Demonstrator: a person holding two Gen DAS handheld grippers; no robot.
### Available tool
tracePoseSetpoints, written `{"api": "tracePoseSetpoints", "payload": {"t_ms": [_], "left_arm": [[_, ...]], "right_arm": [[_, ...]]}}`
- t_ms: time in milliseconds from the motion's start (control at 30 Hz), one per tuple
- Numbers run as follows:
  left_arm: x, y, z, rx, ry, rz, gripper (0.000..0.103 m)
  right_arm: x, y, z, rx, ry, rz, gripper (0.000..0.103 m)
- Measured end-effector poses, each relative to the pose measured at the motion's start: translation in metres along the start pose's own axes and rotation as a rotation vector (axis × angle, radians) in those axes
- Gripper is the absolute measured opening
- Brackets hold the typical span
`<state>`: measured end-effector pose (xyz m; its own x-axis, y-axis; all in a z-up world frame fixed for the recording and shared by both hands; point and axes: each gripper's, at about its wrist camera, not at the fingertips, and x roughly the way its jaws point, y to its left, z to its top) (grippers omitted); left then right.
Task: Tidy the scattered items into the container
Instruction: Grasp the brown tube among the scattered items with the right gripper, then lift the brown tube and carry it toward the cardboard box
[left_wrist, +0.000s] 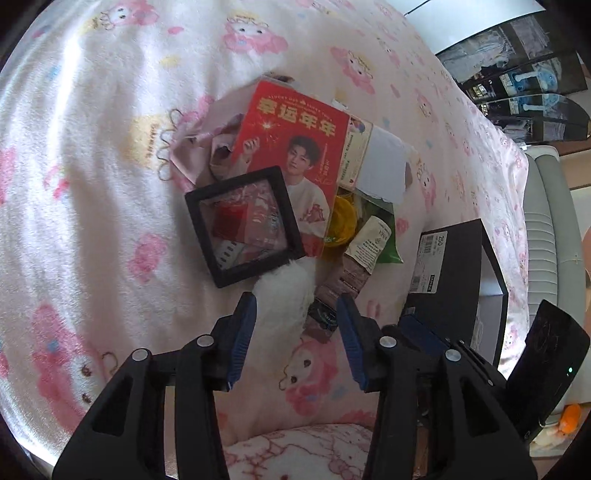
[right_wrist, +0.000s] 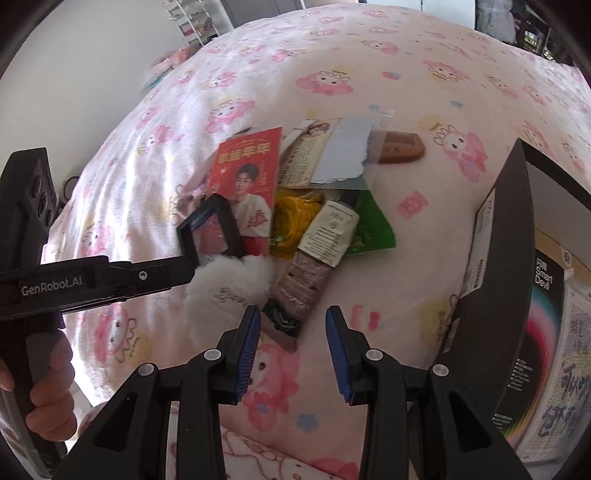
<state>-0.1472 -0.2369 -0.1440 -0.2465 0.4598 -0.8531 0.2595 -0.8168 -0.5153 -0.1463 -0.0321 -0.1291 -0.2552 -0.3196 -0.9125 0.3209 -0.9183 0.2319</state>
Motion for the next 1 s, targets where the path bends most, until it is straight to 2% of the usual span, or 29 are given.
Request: {"api": "tracePoseSetpoints", "payload": {"t_ms": [67, 100, 200, 267, 300, 400, 500, 533, 567, 600, 667, 767, 833, 900, 1000], "left_arm": [[0.002, -0.009, -0.006, -0.007, 0.029, -0.13, 0.045], [-0.001, -0.014, -0.011, -0.013, 0.014, -0.174, 0.045], [0.0, -0.022, -0.016, -0.076, -0.047, -0.164, 0.045], [0.009, -0.018, -0.015, -0.146, -0.063, -0.158, 0.045], [0.014, -0.017, -0.015, -0.162, -0.078, -0.144, 0.045], [0.017, -0.019, -0.014, -0.16, -0.117, -0.16, 0.045], [0.015, -0.023, -0.013, -0.156, -0.159, -0.093, 0.046], [0.016, -0.025, -0.013, -0.145, -0.159, -0.09, 0.045], [0.018, -0.027, -0.014, -0.134, -0.152, -0.092, 0.045], [0.018, -0.027, -0.015, -0.135, -0.153, -0.104, 0.045], [0.015, -0.027, -0.017, -0.127, -0.157, -0.119, 0.045], [0.009, -0.029, -0.021, -0.112, -0.179, -0.128, 0.045], [0.01, -0.031, -0.022, -0.115, -0.181, -0.106, 0.045], [0.012, -0.034, -0.023, -0.113, -0.174, -0.098, 0.045], [0.02, -0.039, -0.03, -0.106, -0.141, -0.148, 0.045]], "right_arm": [[0.014, -0.011, 0.006, 0.059, 0.05, -0.003, 0.033], [0.022, -0.017, 0.008, 0.099, 0.076, 0.009, 0.033], [0.049, -0.027, 0.012, 0.186, 0.162, 0.073, 0.037], [0.061, -0.025, 0.013, 0.182, 0.185, 0.037, 0.039], [0.065, -0.025, 0.013, 0.181, 0.192, 0.032, 0.045], [0.077, -0.024, 0.01, 0.179, 0.206, 0.03, 0.055], [0.082, -0.024, 0.007, 0.188, 0.196, 0.057, 0.058], [0.082, -0.023, 0.007, 0.182, 0.192, 0.066, 0.056], [0.079, -0.021, 0.007, 0.169, 0.178, 0.086, 0.034], [0.073, -0.019, 0.006, 0.158, 0.16, 0.103, 0.024], [0.058, -0.022, 0.001, 0.173, 0.101, 0.124, 0.022], [0.033, -0.027, -0.011, 0.171, 0.018, 0.105, 0.02], [0.02, -0.027, -0.018, 0.149, 0.002, 0.133, 0.02], [0.005, -0.022, -0.027, 0.11, -0.018, 0.121, 0.02], [-0.02, -0.026, -0.04, 0.098, -0.047, 0.139, 0.018]]}}
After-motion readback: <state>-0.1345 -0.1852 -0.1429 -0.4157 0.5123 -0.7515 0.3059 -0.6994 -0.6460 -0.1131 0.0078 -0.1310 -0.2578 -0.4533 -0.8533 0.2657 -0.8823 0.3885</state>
